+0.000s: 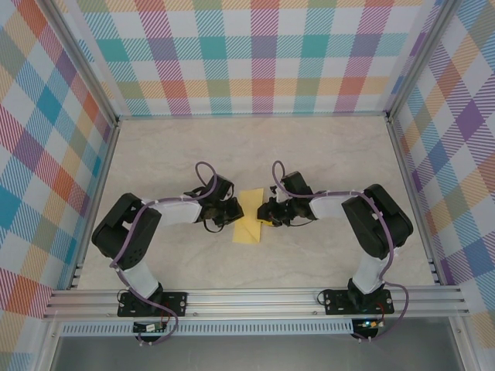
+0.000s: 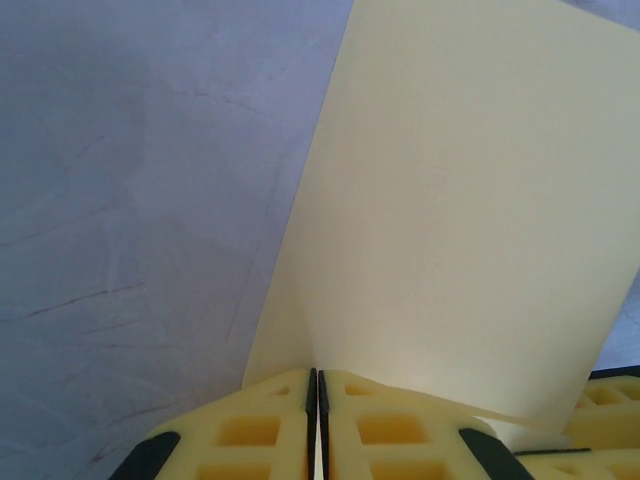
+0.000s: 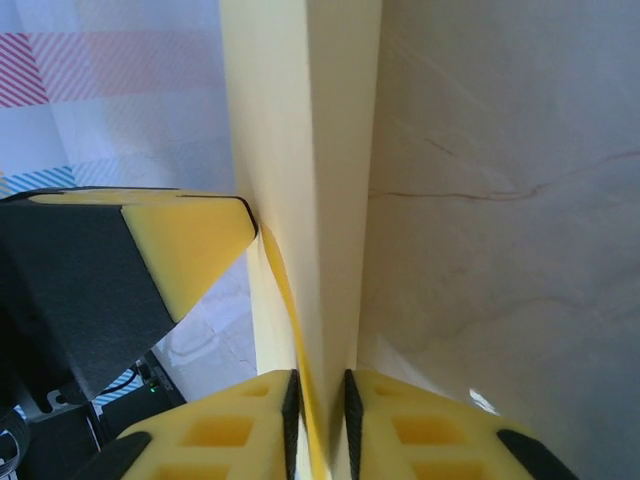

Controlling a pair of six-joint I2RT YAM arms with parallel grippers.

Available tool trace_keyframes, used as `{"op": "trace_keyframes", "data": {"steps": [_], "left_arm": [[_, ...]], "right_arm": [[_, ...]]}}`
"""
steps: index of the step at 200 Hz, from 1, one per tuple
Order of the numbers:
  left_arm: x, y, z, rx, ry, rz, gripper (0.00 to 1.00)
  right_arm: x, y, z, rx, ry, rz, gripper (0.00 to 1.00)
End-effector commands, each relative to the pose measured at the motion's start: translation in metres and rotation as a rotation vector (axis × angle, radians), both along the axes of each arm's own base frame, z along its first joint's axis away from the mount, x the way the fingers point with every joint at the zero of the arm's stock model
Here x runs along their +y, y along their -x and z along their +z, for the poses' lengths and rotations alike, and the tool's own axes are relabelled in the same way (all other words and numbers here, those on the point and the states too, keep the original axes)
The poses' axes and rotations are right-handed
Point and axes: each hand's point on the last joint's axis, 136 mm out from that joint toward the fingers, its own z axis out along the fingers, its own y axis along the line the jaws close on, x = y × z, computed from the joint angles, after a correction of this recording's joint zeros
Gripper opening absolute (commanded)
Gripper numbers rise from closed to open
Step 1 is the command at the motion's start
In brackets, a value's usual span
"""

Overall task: Fold a paper plane with a square sheet of paper (pick it up from the middle)
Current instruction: Turn over the paper at the center of the table.

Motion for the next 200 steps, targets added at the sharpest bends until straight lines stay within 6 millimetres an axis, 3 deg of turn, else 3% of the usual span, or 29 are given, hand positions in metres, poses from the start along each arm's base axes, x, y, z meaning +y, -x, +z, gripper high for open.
{"op": "trace_keyframes", "data": {"steps": [1, 27, 57, 77, 99, 120, 139, 153, 171, 200], "left_arm": [[0.005, 0.001, 0.015, -0.032, 0.001, 0.027, 0.12], [0.016, 0.002, 0.043, -0.099, 0.002, 0.062, 0.16], [0.048, 0.013, 0.071, -0.176, -0.043, 0.144, 0.18], [0.078, 0.025, 0.086, -0.227, -0.081, 0.216, 0.23], [0.108, 0.041, 0.093, -0.262, -0.104, 0.292, 0.32], [0.133, 0.053, 0.095, -0.28, -0.137, 0.349, 0.45], [0.152, 0.062, 0.094, -0.282, -0.154, 0.405, 0.51], [0.166, 0.068, 0.092, -0.283, -0.166, 0.45, 0.56], [0.176, 0.074, 0.092, -0.293, -0.16, 0.485, 0.58], [0.19, 0.083, 0.091, -0.291, -0.195, 0.513, 0.59]], "right_arm": [[0.007, -0.003, 0.008, -0.026, -0.032, 0.02, 0.15], [0.008, -0.005, 0.022, -0.044, -0.019, 0.051, 0.05], [0.0, -0.009, 0.05, -0.091, 0.078, 0.089, 0.03], [-0.025, -0.013, 0.066, -0.156, 0.288, 0.111, 0.03], [-0.077, -0.018, 0.085, -0.178, 0.638, 0.076, 0.02], [-0.116, -0.021, 0.117, -0.261, 1.008, 0.091, 0.02], [-0.133, -0.021, 0.141, -0.305, 1.274, 0.099, 0.02], [-0.124, -0.023, 0.145, -0.309, 1.345, 0.117, 0.02], [-0.105, -0.021, 0.13, -0.26, 1.385, 0.153, 0.04], [-0.036, -0.01, 0.08, -0.146, 1.218, 0.244, 0.09]]}}
